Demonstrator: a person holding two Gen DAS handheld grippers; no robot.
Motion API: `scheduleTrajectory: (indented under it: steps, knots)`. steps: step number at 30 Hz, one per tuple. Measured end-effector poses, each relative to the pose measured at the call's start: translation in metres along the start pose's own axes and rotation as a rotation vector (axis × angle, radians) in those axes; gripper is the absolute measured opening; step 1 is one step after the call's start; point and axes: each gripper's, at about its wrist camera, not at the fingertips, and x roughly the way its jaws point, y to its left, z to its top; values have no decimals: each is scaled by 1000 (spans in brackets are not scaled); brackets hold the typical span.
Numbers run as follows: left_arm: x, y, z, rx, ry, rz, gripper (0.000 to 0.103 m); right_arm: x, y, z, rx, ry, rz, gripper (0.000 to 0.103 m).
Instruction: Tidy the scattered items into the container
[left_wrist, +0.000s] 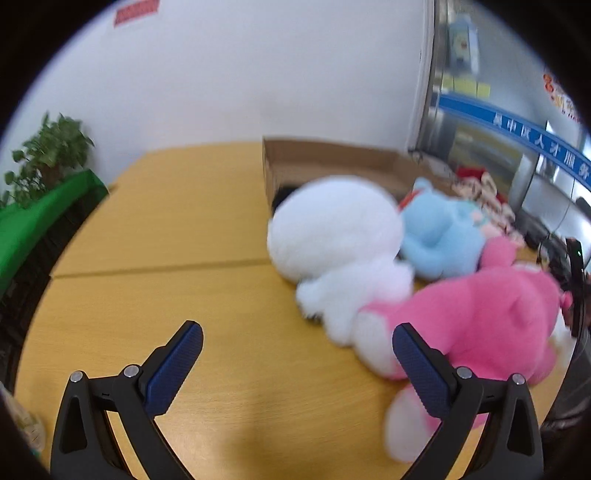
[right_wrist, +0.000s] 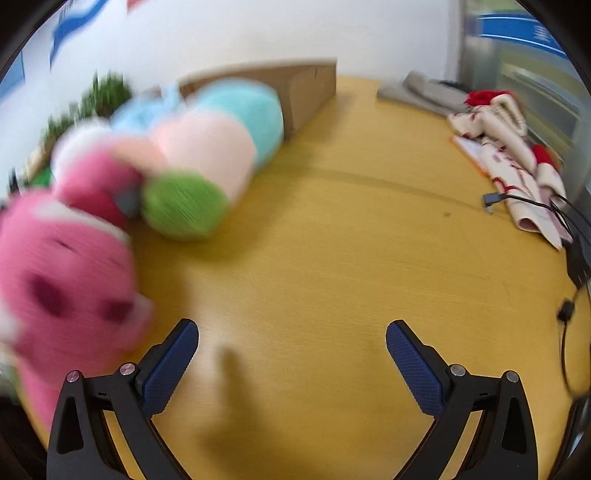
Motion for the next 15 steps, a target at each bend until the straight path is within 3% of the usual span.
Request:
scheduleTrajectory:
  steps: [3, 8, 13, 15]
  knots:
    - [-23, -25, 14, 40, -26, -51, 103, -48, 20, 11, 50, -128, 22, 103]
    - [-13, -97, 13, 41, -9, -258, 103, -92, 76, 27, 61, -255, 102, 103]
    - [40, -139, -11, 19, 140, -456, 102, -62, 118, 25, 127, -193, 101, 103]
    - [63, -149, -22, 32, 184, -410, 102, -26, 126, 16, 182, -87, 54, 103]
